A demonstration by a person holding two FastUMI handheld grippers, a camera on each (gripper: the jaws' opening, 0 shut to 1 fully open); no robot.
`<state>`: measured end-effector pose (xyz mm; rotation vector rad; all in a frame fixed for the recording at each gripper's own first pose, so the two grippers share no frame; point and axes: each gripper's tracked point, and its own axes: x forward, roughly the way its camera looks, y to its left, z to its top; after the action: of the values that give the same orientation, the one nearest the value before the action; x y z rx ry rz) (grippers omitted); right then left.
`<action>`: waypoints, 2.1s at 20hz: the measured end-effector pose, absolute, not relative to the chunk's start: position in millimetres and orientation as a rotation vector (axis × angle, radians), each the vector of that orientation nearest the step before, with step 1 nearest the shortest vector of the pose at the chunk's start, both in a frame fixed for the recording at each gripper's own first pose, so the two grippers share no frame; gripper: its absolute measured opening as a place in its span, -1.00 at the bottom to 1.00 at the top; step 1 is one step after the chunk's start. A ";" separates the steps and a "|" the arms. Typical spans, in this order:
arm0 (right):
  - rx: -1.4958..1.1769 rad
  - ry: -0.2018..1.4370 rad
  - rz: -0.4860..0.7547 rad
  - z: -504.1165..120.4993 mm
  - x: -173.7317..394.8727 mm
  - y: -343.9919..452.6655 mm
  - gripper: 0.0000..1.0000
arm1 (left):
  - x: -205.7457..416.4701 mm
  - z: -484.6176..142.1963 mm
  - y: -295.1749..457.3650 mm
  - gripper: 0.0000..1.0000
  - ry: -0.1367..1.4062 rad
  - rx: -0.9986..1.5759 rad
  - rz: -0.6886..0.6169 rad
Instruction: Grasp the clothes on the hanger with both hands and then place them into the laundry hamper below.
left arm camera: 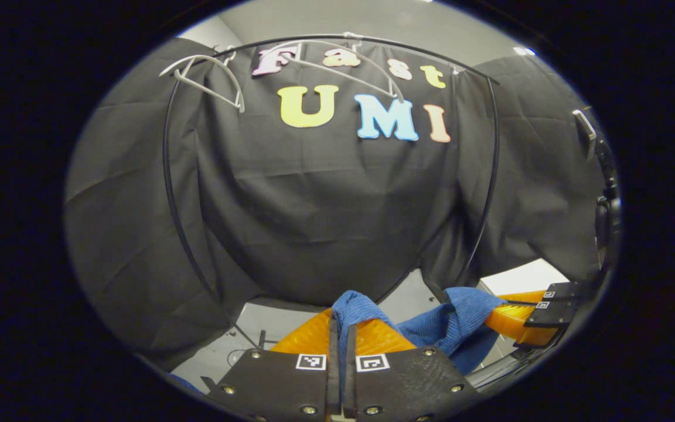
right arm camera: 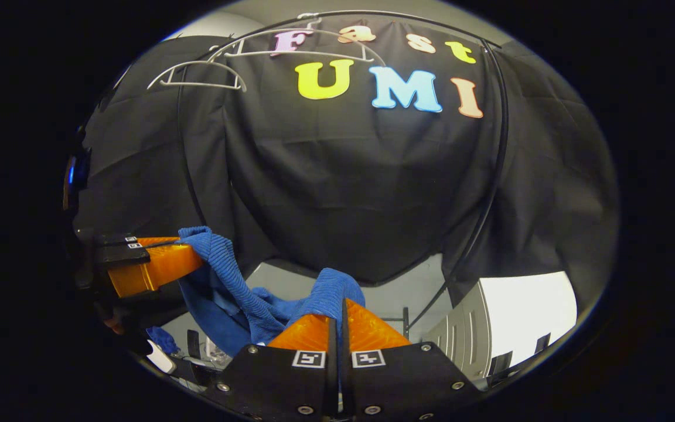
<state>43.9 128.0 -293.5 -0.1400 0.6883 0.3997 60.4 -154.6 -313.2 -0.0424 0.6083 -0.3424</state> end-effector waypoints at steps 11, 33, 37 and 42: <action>-0.208 0.779 0.383 -320.0 8.5 115.5 -0.03 | 9.2 -380.3 -124.4 -0.29 0.801 0.026 -0.294; -0.089 0.251 0.226 -50.6 48.7 82.6 0.89 | 43.8 -40.3 -20.4 0.99 0.206 -0.051 -0.180; -0.059 0.175 0.203 -9.9 37.4 69.5 0.86 | 37.9 -1.4 -4.0 0.99 0.141 -0.030 -0.169; -0.014 0.083 0.172 31.1 28.1 47.0 0.88 | 29.4 18.5 13.3 0.97 0.082 -0.024 -0.122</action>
<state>28.1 47.0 31.1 -0.0143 0.0831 0.1722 29.4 13.3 18.5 -0.0241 0.0819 -0.1220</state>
